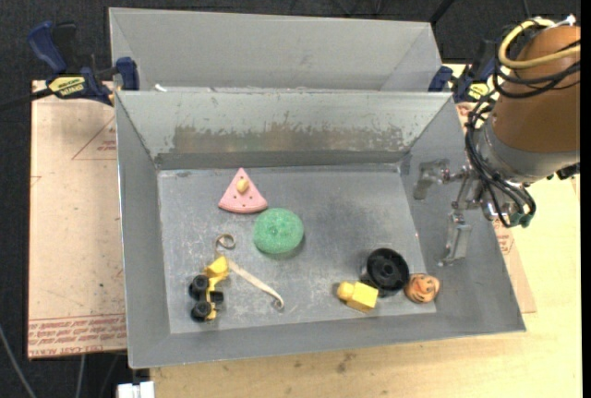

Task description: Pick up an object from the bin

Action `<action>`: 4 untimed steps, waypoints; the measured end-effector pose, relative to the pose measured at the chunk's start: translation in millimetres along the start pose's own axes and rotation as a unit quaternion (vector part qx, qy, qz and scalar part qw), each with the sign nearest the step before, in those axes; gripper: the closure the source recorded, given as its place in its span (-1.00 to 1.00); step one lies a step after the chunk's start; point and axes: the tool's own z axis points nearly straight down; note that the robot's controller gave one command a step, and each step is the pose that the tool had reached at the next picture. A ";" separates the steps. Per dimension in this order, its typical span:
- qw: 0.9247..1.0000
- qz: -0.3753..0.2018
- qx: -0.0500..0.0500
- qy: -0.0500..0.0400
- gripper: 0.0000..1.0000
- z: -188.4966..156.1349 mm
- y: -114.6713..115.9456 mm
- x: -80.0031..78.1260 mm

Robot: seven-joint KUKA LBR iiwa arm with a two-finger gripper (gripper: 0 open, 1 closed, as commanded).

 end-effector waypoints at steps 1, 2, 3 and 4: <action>1.000 -0.002 0.001 -0.004 -1.00 -4.4 0.6 -1.5; 0.999 0.033 0.001 -0.006 -1.00 60.3 0.2 13.3; 1.000 0.014 0.000 0.000 -1.00 81.1 14.9 37.7; 1.000 0.031 0.000 -0.003 -1.00 89.2 8.7 41.2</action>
Offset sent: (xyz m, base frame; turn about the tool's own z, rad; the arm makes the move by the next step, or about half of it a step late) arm -0.0405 -0.0010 -0.1647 0.1793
